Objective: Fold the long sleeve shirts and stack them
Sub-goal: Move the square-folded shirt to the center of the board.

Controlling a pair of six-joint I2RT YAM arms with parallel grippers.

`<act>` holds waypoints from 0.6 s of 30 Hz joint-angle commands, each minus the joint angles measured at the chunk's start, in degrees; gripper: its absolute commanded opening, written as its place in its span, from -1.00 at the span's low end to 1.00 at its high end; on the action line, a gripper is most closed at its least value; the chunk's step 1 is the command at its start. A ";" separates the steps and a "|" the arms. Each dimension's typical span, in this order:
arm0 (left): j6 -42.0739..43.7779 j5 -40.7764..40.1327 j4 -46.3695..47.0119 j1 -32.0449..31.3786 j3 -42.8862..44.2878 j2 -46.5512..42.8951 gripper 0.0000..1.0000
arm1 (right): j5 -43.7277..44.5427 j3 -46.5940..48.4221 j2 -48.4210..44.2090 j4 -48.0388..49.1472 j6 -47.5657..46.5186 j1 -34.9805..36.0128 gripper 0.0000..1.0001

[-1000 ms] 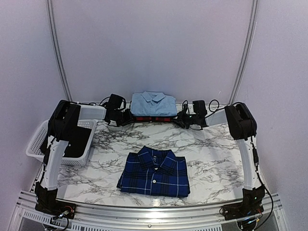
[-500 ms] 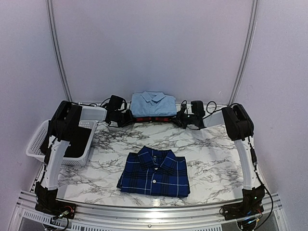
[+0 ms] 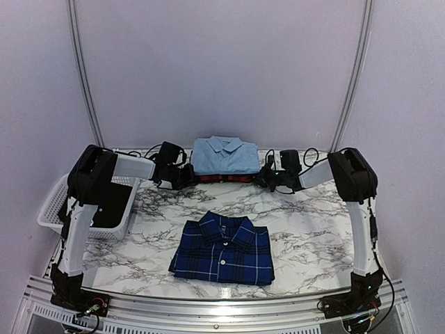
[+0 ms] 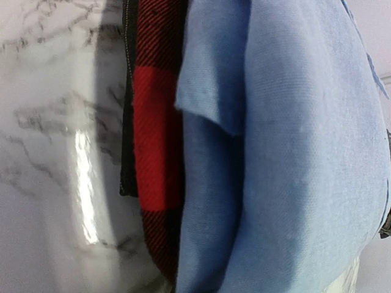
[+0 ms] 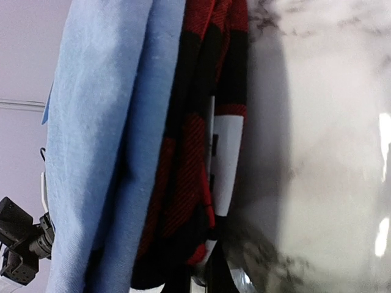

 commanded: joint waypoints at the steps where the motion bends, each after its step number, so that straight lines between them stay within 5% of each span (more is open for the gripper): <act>1: -0.90 -0.68 -3.69 -3.54 -7.10 -5.39 -1.00 | 1.54 -10.53 -8.49 2.84 -1.50 0.60 -1.00; 15: -8.18 -8.56 2.12 -13.81 -33.64 -21.77 -1.00 | 3.77 -45.42 -28.86 15.37 1.11 4.94 -1.00; 18: -8.08 -9.62 2.27 -14.19 -35.47 -23.86 -0.82 | 4.59 -47.37 -31.37 13.78 -0.50 5.01 -0.93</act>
